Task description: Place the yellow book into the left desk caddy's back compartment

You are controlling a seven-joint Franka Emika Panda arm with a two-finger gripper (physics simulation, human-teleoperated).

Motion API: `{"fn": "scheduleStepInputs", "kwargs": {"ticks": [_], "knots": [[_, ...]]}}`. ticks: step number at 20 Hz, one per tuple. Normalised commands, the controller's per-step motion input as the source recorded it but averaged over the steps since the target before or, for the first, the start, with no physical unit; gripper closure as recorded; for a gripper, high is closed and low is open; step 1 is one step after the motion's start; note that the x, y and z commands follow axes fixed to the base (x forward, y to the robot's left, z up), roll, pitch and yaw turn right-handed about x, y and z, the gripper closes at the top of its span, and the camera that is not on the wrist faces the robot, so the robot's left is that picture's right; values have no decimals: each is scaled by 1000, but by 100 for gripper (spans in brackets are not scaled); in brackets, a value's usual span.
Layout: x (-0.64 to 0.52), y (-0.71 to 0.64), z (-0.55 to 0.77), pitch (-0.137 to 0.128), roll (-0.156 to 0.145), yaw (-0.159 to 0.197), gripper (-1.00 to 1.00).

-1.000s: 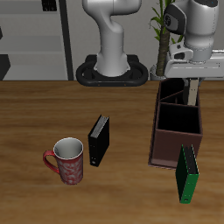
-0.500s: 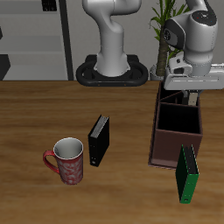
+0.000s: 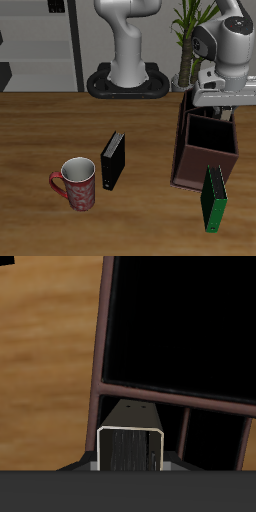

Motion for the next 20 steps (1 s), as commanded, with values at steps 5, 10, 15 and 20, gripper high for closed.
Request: {"fn": "scheduleStepInputs", "kwargs": {"ticks": [5, 10, 15, 20], "knots": [[-101, 99, -524, 89, 60, -3, -100], [-95, -22, -219, 49, 26, -36, -100], [14, -58, -19, 16, -5, -15, -100], [-3, -15, 90, 18, 30, -3, -100]]}}
